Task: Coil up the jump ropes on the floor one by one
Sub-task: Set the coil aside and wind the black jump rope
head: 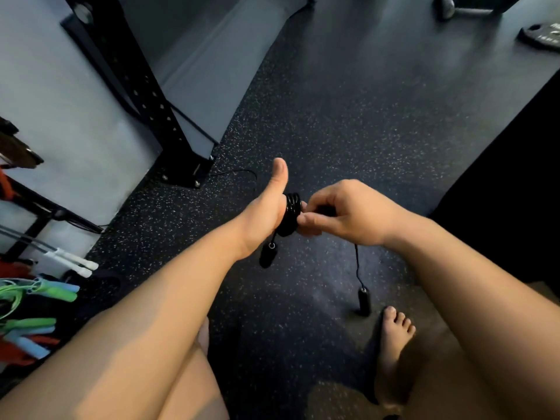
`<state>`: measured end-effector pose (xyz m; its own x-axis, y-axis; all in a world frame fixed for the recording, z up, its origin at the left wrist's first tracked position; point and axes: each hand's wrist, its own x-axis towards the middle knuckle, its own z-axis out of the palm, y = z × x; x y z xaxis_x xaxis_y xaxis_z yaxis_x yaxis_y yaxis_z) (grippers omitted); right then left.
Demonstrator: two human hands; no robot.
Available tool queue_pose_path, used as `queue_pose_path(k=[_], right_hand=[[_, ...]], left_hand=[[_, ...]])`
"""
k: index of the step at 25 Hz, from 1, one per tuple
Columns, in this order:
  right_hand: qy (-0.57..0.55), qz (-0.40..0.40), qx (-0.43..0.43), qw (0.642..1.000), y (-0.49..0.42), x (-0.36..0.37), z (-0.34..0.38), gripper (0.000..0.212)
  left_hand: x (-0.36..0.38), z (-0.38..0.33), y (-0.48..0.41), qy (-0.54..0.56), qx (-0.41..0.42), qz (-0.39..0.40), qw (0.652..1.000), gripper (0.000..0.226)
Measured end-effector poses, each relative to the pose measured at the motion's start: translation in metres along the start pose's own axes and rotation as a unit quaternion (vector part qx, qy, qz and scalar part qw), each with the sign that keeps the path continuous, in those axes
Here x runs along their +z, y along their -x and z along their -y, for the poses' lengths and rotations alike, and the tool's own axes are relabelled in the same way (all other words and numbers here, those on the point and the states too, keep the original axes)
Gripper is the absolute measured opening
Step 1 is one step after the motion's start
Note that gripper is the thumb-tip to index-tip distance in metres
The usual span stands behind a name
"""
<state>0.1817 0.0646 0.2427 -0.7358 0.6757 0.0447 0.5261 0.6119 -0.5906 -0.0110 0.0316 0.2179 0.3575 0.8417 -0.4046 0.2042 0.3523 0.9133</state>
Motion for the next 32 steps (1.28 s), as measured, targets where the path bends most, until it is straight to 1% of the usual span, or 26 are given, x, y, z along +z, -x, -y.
queue_pose_path(k=[2,4,6,8,10,12,14,15,16,17,19,20,21,23,25,26,28,30,32], right_hand=[[-0.002,-0.013,-0.026,1.000,-0.001,-0.001,-0.002,0.023],[-0.025,-0.023,-0.026,0.999,-0.003,-0.004,-0.007,0.033],[-0.066,-0.037,-0.018,0.997,-0.005,-0.003,-0.015,0.045],[-0.123,-0.048,-0.003,0.991,-0.008,0.004,-0.025,0.051],[-0.171,-0.070,0.006,0.983,-0.011,0.018,-0.034,0.052],[-0.224,-0.101,0.047,0.968,-0.013,0.036,-0.039,0.051],[-0.301,-0.117,0.096,0.941,-0.012,0.053,-0.037,0.065],[-0.338,-0.116,0.108,0.928,-0.011,0.062,-0.036,0.073],[-0.364,-0.114,0.110,0.918,-0.011,0.070,-0.034,0.074],[-0.388,-0.114,0.112,0.908,-0.011,0.077,-0.031,0.067],[-0.420,-0.121,0.133,0.889,-0.011,0.087,-0.027,0.045],[-0.432,-0.110,0.143,0.884,-0.011,0.092,-0.028,0.036],[-0.433,-0.086,0.153,0.884,-0.011,0.097,-0.032,0.029],[-0.385,-0.017,0.188,0.903,-0.010,0.106,-0.041,0.020],[-0.329,0.050,0.232,0.914,-0.010,0.110,-0.043,0.020],[-0.308,0.069,0.245,0.917,-0.009,0.110,-0.041,0.021],[-0.263,0.082,0.237,0.932,-0.009,0.106,-0.034,0.024],[-0.199,0.075,0.206,0.955,-0.010,0.100,-0.025,0.024],[-0.166,0.058,0.180,0.968,-0.009,0.094,-0.017,0.023]], left_hand=[[0.004,-0.001,0.002,-0.051,-0.010,0.044,0.998,0.133],[0.007,-0.001,0.003,-0.092,-0.039,0.073,0.992,0.135],[0.006,-0.005,0.006,-0.097,-0.058,0.096,0.989,0.127],[0.003,-0.011,0.012,-0.061,-0.055,0.119,0.990,0.121],[-0.002,-0.017,0.017,-0.026,-0.040,0.139,0.989,0.119],[-0.006,-0.020,0.020,0.019,-0.021,0.147,0.989,0.118],[-0.008,-0.021,0.021,0.079,0.004,0.129,0.988,0.118],[-0.009,-0.022,0.022,0.108,0.019,0.117,0.987,0.119],[-0.011,-0.022,0.022,0.135,0.036,0.103,0.985,0.119],[-0.013,-0.021,0.022,0.161,0.053,0.090,0.981,0.119],[-0.018,-0.021,0.024,0.212,0.086,0.066,0.971,0.119],[-0.020,-0.021,0.025,0.238,0.103,0.051,0.964,0.119],[-0.022,-0.020,0.025,0.263,0.117,0.032,0.957,0.118],[-0.024,-0.018,0.025,0.298,0.138,-0.012,0.944,0.118],[-0.024,-0.016,0.026,0.324,0.151,-0.052,0.932,0.119],[-0.024,-0.015,0.025,0.338,0.159,-0.067,0.925,0.119],[-0.027,-0.014,0.024,0.360,0.181,-0.094,0.910,0.118],[-0.030,-0.014,0.022,0.361,0.200,-0.134,0.901,0.115],[-0.032,-0.014,0.019,0.303,0.194,-0.186,0.914,0.114]])
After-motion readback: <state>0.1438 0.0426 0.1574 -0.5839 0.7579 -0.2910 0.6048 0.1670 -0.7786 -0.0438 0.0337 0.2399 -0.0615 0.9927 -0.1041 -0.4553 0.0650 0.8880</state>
